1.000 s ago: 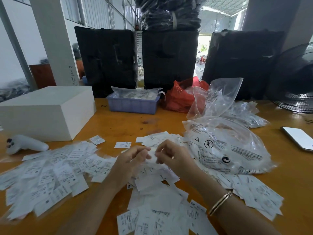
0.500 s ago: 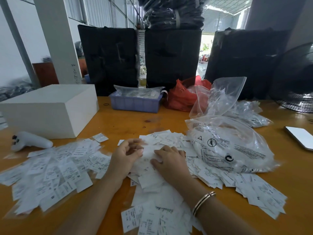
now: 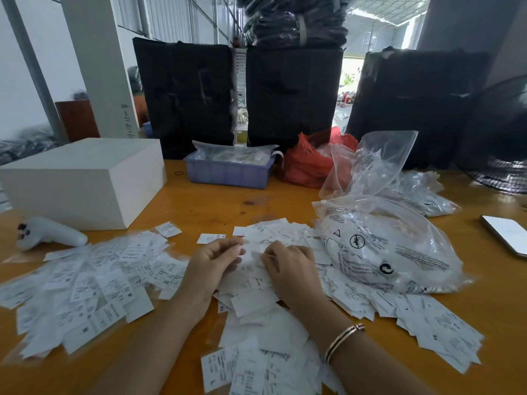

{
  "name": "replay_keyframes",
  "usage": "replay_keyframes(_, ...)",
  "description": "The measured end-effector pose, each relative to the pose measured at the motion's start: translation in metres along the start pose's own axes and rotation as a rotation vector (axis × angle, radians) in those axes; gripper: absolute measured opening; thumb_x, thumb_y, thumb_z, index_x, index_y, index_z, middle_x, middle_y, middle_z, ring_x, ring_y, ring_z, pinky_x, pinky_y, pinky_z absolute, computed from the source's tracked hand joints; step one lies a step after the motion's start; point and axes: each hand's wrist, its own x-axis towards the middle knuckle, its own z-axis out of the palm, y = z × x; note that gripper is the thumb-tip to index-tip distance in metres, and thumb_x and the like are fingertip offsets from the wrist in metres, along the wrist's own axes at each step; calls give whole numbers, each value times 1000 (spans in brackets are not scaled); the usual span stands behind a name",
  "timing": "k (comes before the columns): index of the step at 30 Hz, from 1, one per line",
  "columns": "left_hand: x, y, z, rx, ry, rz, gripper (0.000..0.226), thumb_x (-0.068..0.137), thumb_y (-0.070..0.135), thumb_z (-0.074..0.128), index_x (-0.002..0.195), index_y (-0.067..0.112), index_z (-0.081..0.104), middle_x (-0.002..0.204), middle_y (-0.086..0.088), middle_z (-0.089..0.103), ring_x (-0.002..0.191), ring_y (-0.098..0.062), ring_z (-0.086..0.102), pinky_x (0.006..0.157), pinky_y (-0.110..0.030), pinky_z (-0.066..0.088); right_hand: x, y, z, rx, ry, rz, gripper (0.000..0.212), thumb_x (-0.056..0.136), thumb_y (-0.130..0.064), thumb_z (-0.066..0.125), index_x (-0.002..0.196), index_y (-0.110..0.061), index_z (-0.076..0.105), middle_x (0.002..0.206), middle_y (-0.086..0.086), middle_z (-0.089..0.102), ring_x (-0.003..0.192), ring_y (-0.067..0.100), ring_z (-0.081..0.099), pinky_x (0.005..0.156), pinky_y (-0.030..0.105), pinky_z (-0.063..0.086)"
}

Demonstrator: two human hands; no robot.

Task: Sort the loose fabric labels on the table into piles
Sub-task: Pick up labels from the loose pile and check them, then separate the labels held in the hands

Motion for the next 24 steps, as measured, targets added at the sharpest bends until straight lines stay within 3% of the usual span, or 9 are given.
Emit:
replay_keyframes(6,-1,-1,0,31,-11,0,10,89,12,62,93,19,68,84,6,75,76,-5,69,61,-14,51,-1,1,0,220,-74,38,16,89,-19,54,93,-28,68,93,-16,67,94,9,58,91,28,38)
replay_keyframes(9,-1,-1,0,23,-22,7,12,85,10,67,94,19,67,84,4,75,74,-4,68,59,-11,50,1,6,-5,491,11,168,21,90,-14,57,90,-33,66,75,-20,60,69,-4,57,60,8,39)
replay_keyframes(11,-1,-2,1,25,-30,16,16,82,12,70,95,22,68,85,2,74,78,-7,68,61,-12,50,1,9,-7,626,73,215,32,92,-12,56,105,-41,59,67,-13,56,56,2,54,48,13,40)
replay_keyframes(14,-1,-2,1,37,-31,32,18,80,14,72,94,25,68,84,1,73,79,-8,68,61,-13,50,0,8,-7,697,103,191,41,94,-8,52,114,-44,57,67,-9,54,55,10,56,48,12,43)
replay_keyframes(18,-2,-2,2,116,-56,84,21,81,16,72,97,28,65,83,5,73,79,-6,67,62,-10,49,0,4,-5,690,34,104,28,94,-3,49,107,-14,71,81,-11,58,66,10,60,59,11,44)
replay_keyframes(21,-3,-1,4,243,-99,111,25,81,23,72,100,33,61,83,13,73,79,-1,66,64,-11,48,0,2,-7,717,-64,77,18,92,-18,58,100,-19,74,85,-10,66,78,5,61,67,17,48)
replay_keyframes(24,-4,-2,4,266,-142,120,25,82,25,71,103,33,59,85,14,73,80,-3,67,66,-16,50,1,3,-6,675,-74,87,10,87,-22,65,85,-22,75,76,-14,67,72,-4,56,66,13,43)
